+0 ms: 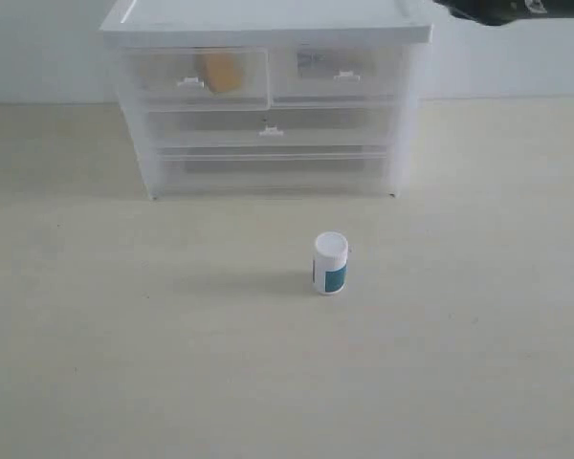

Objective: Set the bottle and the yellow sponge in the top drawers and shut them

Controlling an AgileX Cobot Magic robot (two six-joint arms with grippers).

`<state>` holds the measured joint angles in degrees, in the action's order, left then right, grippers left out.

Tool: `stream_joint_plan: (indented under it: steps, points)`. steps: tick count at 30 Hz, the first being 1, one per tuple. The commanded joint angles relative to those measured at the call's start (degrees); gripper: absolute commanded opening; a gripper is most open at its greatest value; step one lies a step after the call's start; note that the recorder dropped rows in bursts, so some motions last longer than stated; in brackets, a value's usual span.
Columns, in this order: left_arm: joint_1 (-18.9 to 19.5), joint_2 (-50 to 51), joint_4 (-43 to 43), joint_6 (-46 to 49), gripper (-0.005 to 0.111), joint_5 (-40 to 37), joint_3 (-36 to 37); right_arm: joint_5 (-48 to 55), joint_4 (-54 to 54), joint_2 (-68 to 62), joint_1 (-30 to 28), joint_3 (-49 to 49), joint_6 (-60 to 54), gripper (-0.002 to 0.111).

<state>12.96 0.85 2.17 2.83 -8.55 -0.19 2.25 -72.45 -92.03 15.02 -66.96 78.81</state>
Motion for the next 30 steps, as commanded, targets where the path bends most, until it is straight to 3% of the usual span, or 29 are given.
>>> stream_joint_plan:
  steps: [1, 4, 7, 10, 12, 15, 18, 21, 27, 30]
  points:
    - [-0.3, 0.2, -0.1, -0.2, 0.004, 1.0, 0.2, 31.8, -4.7, 2.1, 1.5, 0.4, -16.5, 0.000]
    - [-0.3, 0.2, -0.1, -0.2, 0.004, 1.0, 0.2, 41.2, 3.6, 0.9, -0.5, -0.7, -32.2, 0.000]
    - [-0.3, 0.2, -0.1, -0.2, 0.004, 1.0, 0.2, 48.9, 26.5, -3.6, -5.0, -6.2, -54.4, 0.000]
    - [-0.3, 0.2, -0.1, -0.2, 0.004, 1.1, 0.2, 54.8, 64.9, -7.9, -10.8, -12.6, -85.7, 0.000]
    - [-0.3, 0.2, -0.1, -0.2, 0.004, 1.1, 0.2, 60.0, 96.9, -9.9, -13.9, -14.3, -107.1, 0.000]
    - [-0.3, 0.2, -0.1, -0.2, 0.004, 1.1, 0.2, 64.0, 129.0, -10.5, -15.8, -12.6, -123.4, 0.000]
    - [-0.3, 0.2, -0.1, -0.2, 0.004, 1.1, 0.2, 62.0, 141.4, -10.5, -15.3, -9.6, -129.4, 0.000]
    - [-0.3, 0.2, -0.1, -0.2, 0.004, 1.1, 0.2, 52.0, 143.2, -10.5, -13.2, -7.5, -129.5, 0.005]
    - [-0.3, 0.2, -0.1, -0.2, 0.004, 1.1, 0.2, 40.3, 144.8, -10.5, -7.6, -6.3, -123.5, 0.045]
    - [-0.3, 0.2, -0.1, -0.2, 0.004, 1.1, 0.2, 36.7, 148.6, -11.0, -6.7, -6.3, -121.6, 0.050]
